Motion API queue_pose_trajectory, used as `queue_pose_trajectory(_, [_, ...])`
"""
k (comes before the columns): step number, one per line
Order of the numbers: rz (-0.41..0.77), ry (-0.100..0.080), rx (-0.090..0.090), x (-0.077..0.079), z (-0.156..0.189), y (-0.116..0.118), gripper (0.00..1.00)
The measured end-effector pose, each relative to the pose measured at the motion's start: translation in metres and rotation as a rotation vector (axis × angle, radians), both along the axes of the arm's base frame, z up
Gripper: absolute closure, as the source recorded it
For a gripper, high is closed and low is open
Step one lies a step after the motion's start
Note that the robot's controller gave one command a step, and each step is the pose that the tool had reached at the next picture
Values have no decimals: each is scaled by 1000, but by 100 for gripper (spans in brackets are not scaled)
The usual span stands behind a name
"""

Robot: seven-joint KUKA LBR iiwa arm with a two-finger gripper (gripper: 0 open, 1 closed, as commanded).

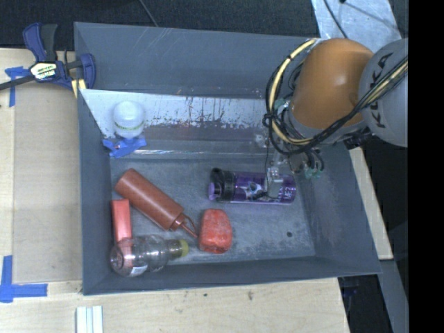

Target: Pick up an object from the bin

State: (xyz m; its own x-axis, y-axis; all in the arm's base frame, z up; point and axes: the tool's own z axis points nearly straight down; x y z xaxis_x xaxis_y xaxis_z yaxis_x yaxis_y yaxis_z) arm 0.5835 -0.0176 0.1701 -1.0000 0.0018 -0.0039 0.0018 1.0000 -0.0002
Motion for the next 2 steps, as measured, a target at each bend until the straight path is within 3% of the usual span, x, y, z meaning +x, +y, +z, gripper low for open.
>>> queue_pose_trajectory(1, [-111,1,1,21,-69,-3,0])
queue_pose_trajectory(2, [-102,1,0,24,-74,-3,0])
